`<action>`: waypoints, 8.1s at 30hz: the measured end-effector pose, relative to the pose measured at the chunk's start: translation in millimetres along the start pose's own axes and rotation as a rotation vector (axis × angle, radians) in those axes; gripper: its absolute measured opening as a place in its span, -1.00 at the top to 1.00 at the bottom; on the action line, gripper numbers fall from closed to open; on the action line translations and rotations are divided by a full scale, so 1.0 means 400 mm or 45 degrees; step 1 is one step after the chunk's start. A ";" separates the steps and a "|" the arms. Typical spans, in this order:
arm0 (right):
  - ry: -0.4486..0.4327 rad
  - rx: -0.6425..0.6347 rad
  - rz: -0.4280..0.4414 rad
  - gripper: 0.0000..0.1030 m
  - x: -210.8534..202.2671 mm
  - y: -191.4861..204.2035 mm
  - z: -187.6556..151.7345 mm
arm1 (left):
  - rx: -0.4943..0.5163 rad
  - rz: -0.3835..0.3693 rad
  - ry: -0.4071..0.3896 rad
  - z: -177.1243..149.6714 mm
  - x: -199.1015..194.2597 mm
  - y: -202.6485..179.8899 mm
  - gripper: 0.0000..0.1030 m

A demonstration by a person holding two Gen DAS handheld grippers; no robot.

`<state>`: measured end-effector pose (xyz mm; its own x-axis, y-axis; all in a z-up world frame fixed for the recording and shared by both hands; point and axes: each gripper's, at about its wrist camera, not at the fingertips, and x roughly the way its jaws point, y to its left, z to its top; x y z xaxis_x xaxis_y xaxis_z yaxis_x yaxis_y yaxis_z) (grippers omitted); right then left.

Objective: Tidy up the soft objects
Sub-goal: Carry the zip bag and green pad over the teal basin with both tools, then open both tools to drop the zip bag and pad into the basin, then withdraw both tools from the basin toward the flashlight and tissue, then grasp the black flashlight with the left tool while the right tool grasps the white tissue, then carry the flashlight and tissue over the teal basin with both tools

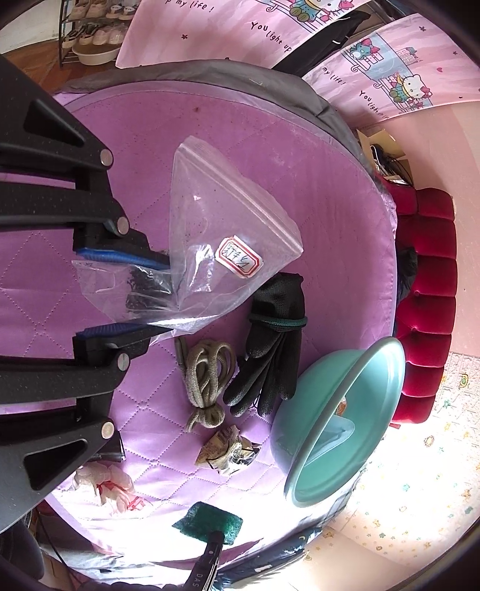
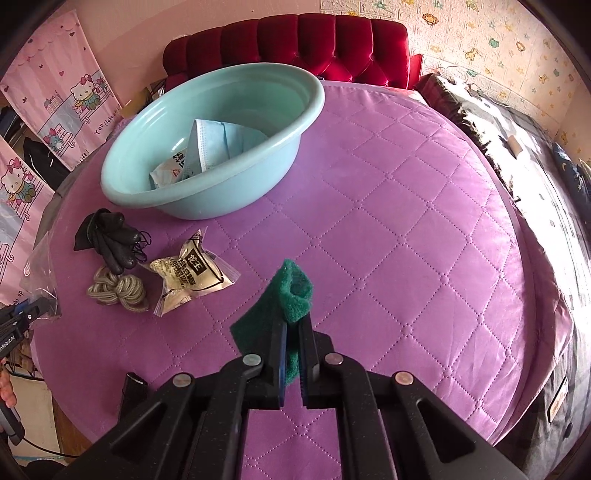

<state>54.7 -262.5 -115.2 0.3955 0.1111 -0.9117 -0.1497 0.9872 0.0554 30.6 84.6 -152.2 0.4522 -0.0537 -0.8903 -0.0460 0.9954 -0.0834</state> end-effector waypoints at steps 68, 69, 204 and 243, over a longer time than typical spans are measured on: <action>-0.170 -0.176 0.013 0.93 -0.026 0.170 0.479 | 0.546 -0.157 -0.105 0.435 0.071 -0.372 0.44; -0.166 -0.175 0.011 0.93 -0.018 0.170 0.486 | 0.548 -0.155 -0.102 0.440 0.078 -0.373 0.44; 0.235 -0.130 0.210 -0.07 0.044 0.197 -0.122 | 0.388 -0.095 0.095 -0.141 -0.004 -0.268 -1.00; 0.104 -0.078 0.152 0.93 -0.042 0.128 -0.130 | 0.480 -0.331 0.316 -0.159 0.092 -0.402 0.60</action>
<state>-6.6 -219.8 -118.1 0.2971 0.2154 -0.9302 -0.2471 0.9584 0.1430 -1.8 -82.3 -200.0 0.1791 -0.2746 -0.9447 0.3842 0.9035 -0.1898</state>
